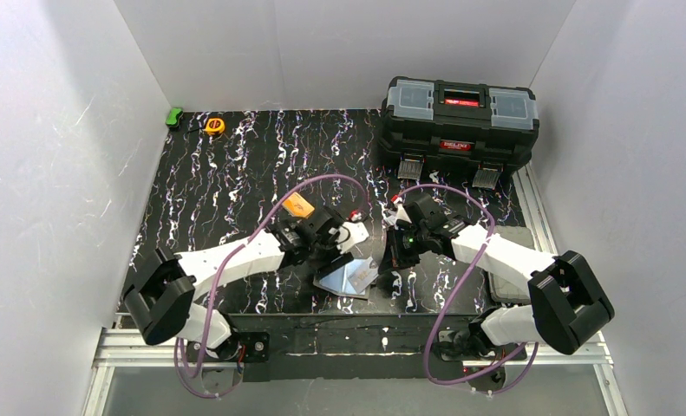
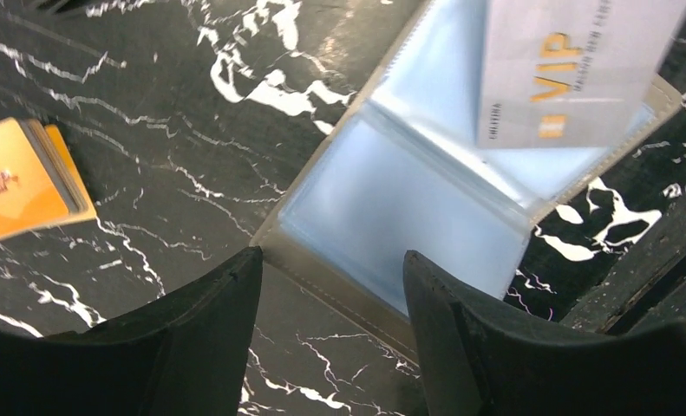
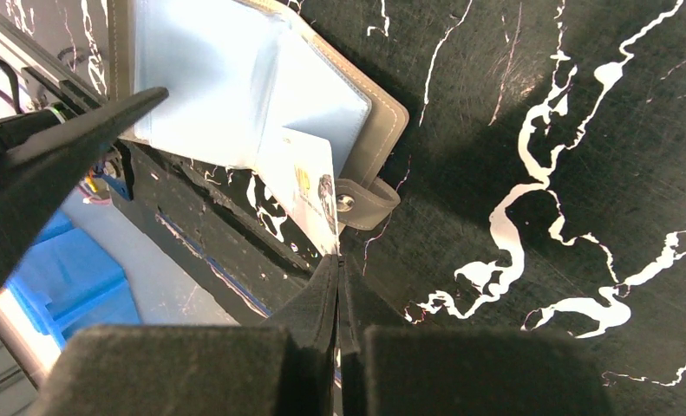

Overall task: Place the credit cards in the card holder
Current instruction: Insert the credit card into the card holder.

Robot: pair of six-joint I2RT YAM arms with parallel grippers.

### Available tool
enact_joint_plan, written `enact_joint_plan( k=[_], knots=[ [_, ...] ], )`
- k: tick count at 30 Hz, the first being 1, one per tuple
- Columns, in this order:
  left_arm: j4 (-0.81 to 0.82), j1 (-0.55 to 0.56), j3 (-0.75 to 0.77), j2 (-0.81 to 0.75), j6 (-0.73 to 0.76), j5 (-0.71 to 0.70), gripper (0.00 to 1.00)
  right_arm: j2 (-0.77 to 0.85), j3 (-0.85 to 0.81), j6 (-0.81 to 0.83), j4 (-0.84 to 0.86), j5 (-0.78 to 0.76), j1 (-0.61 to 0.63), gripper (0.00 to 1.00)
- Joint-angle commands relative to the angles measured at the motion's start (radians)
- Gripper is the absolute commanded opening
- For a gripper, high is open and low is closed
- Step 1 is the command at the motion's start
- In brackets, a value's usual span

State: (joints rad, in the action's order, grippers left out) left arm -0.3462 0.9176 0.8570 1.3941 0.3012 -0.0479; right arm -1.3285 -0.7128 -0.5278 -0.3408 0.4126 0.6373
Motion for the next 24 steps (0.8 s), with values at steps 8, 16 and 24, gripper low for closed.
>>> enact_joint_plan(
  k=[8, 16, 24],
  knots=[
    [-0.149, -0.150, 0.099, 0.055, -0.222, 0.155, 0.60, 0.024, -0.010, -0.003, 0.021, -0.014, 0.010, 0.01],
    [-0.168, -0.167, 0.128, 0.079, -0.292, 0.247, 0.62, 0.030, -0.002, -0.006, 0.025, -0.021, 0.012, 0.01],
    [-0.168, -0.213, 0.126, 0.111, -0.364, 0.393, 0.58, 0.038, 0.002, -0.005, 0.028, -0.024, 0.012, 0.01]
  ],
)
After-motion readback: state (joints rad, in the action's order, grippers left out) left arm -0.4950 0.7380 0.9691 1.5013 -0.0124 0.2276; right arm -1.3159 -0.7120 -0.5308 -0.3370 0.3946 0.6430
